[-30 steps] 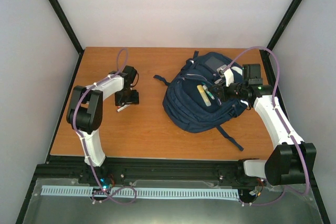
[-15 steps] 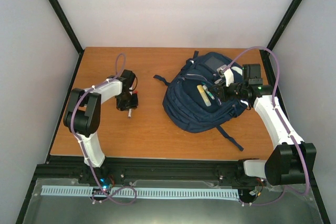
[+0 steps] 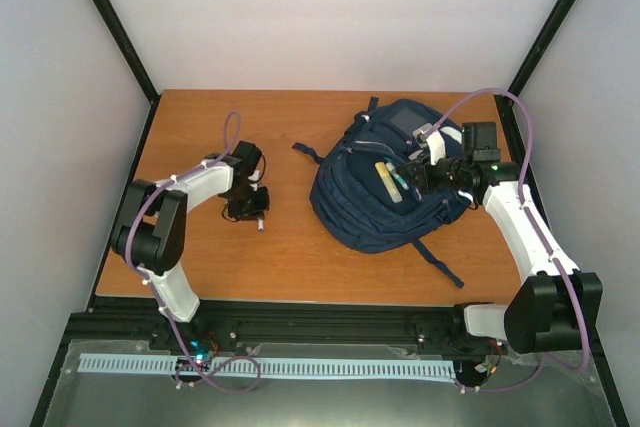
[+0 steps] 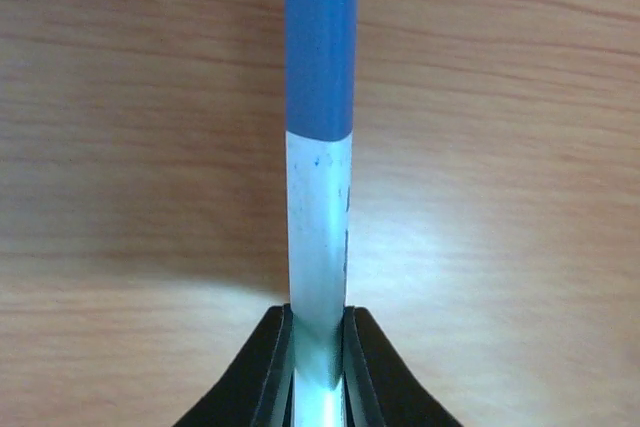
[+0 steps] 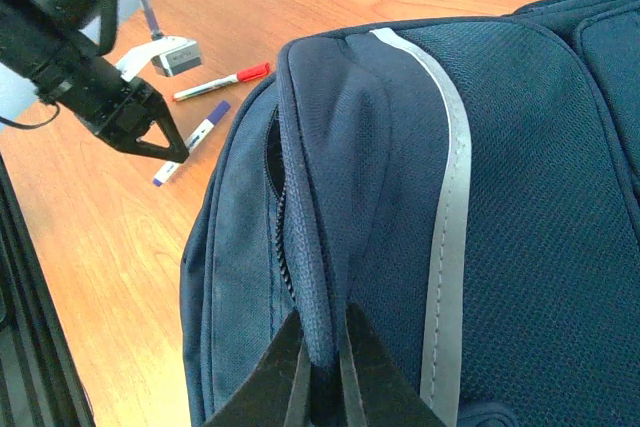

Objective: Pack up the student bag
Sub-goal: Pick up the stationery from the center of the board, then place the stationery in the student bag.

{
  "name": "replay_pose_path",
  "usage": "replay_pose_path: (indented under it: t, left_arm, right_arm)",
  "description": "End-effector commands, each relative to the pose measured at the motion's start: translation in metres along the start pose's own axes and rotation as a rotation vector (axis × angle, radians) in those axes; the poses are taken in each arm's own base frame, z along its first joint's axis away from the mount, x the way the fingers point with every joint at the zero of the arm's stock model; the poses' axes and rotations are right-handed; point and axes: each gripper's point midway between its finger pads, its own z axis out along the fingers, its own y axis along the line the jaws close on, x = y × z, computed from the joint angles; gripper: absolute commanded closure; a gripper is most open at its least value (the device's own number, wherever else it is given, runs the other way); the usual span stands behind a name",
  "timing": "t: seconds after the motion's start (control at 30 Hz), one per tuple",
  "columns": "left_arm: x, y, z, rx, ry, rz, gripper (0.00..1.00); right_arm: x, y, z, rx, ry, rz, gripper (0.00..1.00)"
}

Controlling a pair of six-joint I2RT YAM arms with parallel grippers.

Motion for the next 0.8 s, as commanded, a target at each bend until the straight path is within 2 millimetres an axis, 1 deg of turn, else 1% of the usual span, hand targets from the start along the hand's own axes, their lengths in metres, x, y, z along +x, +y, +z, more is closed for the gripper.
replay_pose_path:
  t: [0.0,0.07,0.1,0.2,0.27,0.33,0.43,0.53,0.6,0.67,0.77]
  left_arm:
    - [0.001,-0.054,-0.044,0.189,-0.069,0.045,0.99]
    - [-0.001,-0.089,-0.072,0.333,-0.13,0.082,0.99]
    - [0.0,-0.11,-0.087,0.428,-0.157,0.116,0.99]
    - [0.005,-0.163,-0.135,0.726,-0.195,0.185,0.99]
    - [0.012,-0.184,-0.155,0.838,-0.186,0.227,0.99]
    - [0.021,-0.203,-0.168,0.892,-0.181,0.291,0.99]
    - [0.043,-0.232,-0.179,0.951,-0.151,0.39,0.99]
    - [0.068,-0.261,-0.182,1.002,-0.1,0.47,0.99]
    - [0.078,-0.278,-0.179,1.013,-0.07,0.498,0.99]
    - [0.082,-0.292,-0.174,1.017,-0.043,0.5,0.99]
    - [0.08,-0.307,-0.166,1.016,-0.027,0.457,0.99]
  right_arm:
    - [-0.018,0.011,-0.008,-0.047,-0.076,-0.072,0.97]
    - [-0.018,0.011,-0.008,-0.046,-0.076,-0.071,0.97]
    - [-0.018,0.011,-0.009,-0.043,-0.077,-0.072,0.97]
    - [-0.018,0.01,-0.009,-0.042,-0.077,-0.072,0.97]
    - [-0.018,0.011,-0.008,-0.045,-0.077,-0.074,0.97]
    - [-0.018,0.011,-0.009,-0.044,-0.078,-0.074,0.97]
    - [-0.018,0.011,-0.01,-0.043,-0.081,-0.076,0.97]
    - [-0.018,0.012,-0.01,-0.044,-0.083,-0.078,0.97]
    - [-0.018,0.012,-0.01,-0.046,-0.084,-0.077,0.97]
    - [-0.018,0.013,-0.01,-0.05,-0.083,-0.074,0.97]
    - [-0.019,0.013,-0.011,-0.051,-0.089,-0.081,0.97]
